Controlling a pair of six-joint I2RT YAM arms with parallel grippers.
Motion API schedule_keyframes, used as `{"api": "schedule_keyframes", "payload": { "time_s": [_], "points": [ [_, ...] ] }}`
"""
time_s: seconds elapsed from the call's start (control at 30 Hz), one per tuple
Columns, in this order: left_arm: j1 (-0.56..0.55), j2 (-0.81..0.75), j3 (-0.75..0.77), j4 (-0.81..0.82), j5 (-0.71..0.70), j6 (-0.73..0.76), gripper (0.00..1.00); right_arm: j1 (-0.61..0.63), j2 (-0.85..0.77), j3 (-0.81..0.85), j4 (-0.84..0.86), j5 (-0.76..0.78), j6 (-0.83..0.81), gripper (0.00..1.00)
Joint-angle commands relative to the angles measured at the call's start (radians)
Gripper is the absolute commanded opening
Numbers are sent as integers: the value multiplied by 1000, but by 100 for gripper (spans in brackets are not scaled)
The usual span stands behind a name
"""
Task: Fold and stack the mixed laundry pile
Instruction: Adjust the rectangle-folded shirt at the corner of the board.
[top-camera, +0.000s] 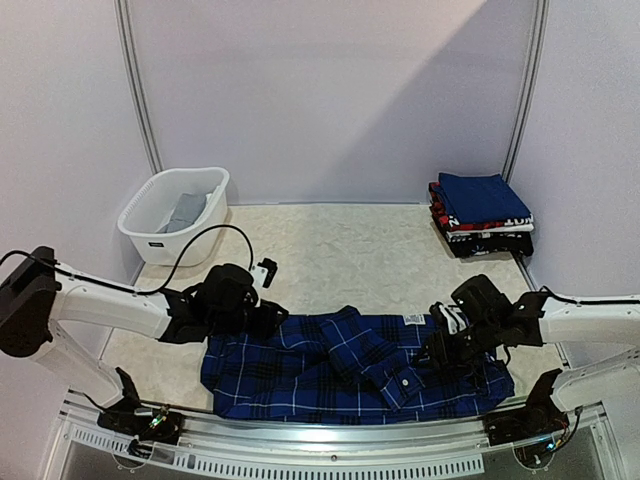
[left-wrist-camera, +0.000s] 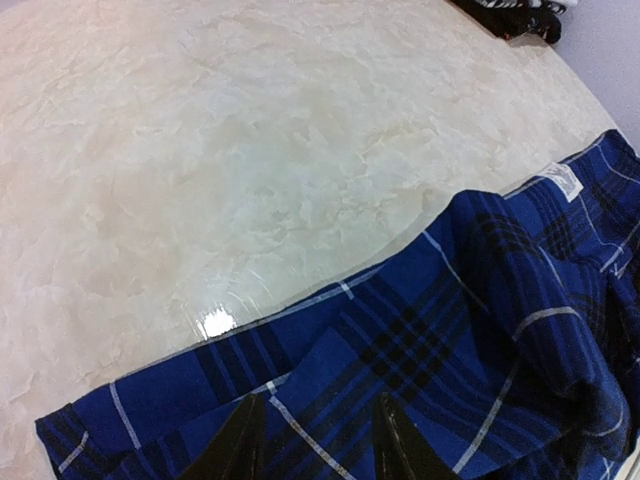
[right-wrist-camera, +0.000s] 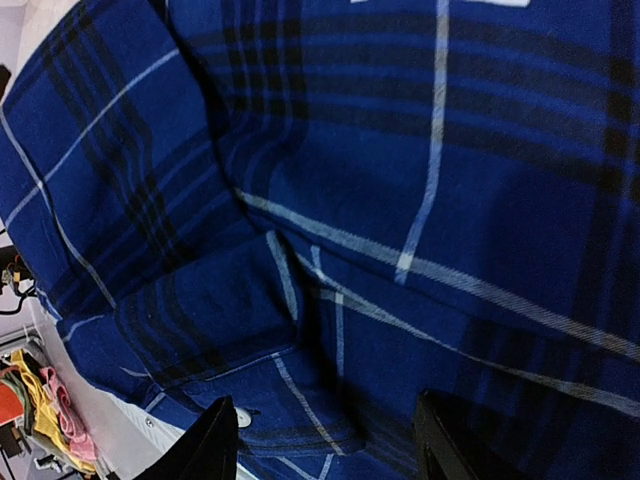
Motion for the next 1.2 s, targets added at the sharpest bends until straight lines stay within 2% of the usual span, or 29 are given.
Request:
{"api": "schedule_keyframes", "payload": {
  "time_s": [0.0, 0.3, 0.7, 0.87, 1.17],
  "points": [
    [36, 48, -8, 87, 42, -27, 36, 33, 23, -26, 45, -58, 15, 61],
    [74, 104, -34, 139, 71, -51, 33, 80, 14, -54, 9, -97, 6, 60],
    [88, 184, -54, 214, 95, -82, 29, 82, 31, -87, 116, -120, 0, 48],
    [88, 166, -72, 204, 75, -81, 28, 98, 82, -93, 163, -140, 0, 36],
    [87, 137, -93, 196, 50, -69, 28, 115, 58, -39, 106, -69, -5, 1]
  ]
}}
